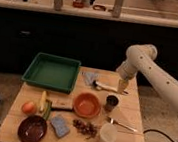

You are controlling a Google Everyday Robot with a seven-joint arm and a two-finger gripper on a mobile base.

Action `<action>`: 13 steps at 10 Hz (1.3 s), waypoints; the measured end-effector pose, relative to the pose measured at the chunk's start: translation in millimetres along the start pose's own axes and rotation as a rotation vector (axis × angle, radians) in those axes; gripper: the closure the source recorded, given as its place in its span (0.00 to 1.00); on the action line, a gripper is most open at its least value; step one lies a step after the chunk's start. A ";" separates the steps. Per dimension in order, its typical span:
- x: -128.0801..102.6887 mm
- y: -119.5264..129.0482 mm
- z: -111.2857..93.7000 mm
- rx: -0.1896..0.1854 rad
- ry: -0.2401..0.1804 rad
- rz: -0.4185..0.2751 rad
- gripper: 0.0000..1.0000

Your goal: Wipe red bowl with brush

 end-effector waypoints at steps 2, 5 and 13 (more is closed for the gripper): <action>5.5 -13.9 11.9 -0.001 0.013 -0.054 0.20; 13.2 -24.3 29.5 -0.003 0.022 -0.120 0.20; 44.1 -25.7 106.7 -0.060 -0.035 -0.038 0.20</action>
